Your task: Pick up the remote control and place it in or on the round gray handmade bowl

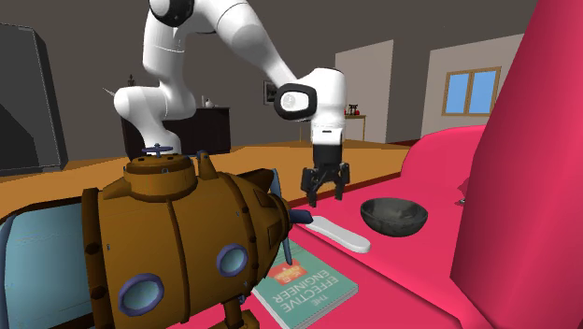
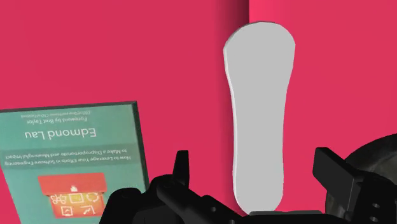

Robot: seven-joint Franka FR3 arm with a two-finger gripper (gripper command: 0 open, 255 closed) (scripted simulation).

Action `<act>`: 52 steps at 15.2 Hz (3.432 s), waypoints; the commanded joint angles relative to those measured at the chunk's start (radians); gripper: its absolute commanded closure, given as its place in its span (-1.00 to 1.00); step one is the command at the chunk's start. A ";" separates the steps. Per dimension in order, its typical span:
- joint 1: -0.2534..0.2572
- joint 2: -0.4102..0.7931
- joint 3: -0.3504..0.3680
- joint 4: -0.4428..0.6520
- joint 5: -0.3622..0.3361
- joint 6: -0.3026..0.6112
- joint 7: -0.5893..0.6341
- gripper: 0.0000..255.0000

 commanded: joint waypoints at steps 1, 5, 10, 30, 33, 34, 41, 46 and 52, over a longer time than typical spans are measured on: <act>0.034 0.080 -0.015 0.057 -0.030 0.011 0.033 -1.00; 0.069 0.174 -0.034 0.131 -0.055 0.019 0.057 -1.00; 0.081 0.229 -0.051 0.144 -0.072 0.061 0.068 -1.00; 0.082 0.236 -0.053 0.146 -0.074 0.066 0.069 1.00; 0.074 0.202 -0.043 0.136 -0.064 0.041 0.062 1.00; 0.072 0.191 -0.039 0.133 -0.061 0.033 0.060 1.00; 0.055 0.115 -0.016 0.119 -0.034 -0.028 0.042 1.00; 0.044 0.064 -0.001 0.116 -0.014 -0.074 0.028 1.00; 0.033 0.007 0.014 0.120 0.010 -0.133 0.012 1.00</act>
